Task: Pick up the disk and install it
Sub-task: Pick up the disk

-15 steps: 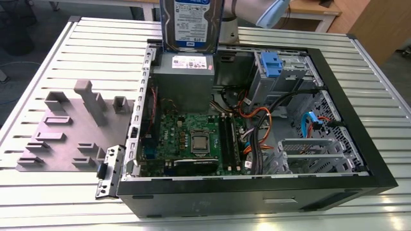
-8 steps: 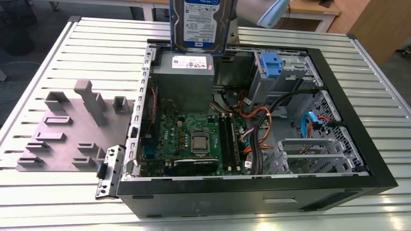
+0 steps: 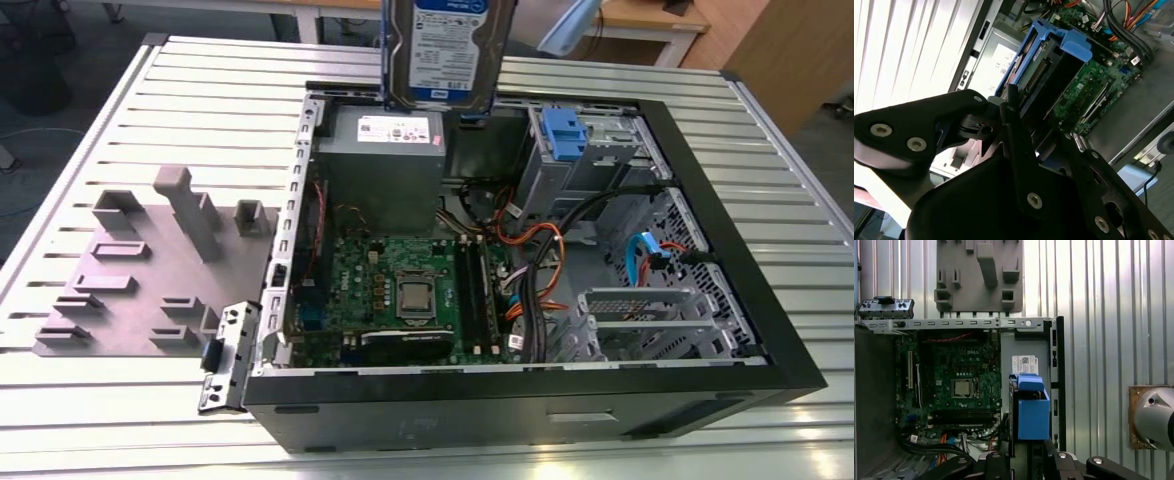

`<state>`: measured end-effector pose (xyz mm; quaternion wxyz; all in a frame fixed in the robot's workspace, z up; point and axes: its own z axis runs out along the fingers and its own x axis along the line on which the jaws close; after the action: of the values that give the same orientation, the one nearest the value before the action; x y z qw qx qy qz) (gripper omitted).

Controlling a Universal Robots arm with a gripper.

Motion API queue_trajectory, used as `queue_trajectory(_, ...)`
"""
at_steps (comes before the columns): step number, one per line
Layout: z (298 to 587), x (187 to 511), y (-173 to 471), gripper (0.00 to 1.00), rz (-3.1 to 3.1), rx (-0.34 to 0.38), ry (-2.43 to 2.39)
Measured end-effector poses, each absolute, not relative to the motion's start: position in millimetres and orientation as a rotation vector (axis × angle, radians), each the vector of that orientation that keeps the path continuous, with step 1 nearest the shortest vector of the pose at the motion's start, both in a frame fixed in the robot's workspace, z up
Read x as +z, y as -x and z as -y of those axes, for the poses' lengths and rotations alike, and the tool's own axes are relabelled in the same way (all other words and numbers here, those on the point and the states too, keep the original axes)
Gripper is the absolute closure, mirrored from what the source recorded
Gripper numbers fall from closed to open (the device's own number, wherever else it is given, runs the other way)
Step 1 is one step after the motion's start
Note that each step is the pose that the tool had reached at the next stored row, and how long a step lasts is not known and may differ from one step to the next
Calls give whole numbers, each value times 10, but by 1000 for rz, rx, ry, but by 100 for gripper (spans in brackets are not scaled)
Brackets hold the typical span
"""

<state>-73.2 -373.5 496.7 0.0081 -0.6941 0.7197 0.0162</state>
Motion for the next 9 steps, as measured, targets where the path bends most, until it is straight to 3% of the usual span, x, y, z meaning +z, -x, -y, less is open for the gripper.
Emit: queue_trajectory(9,3736,4959,491,65,-2249,51,2169)
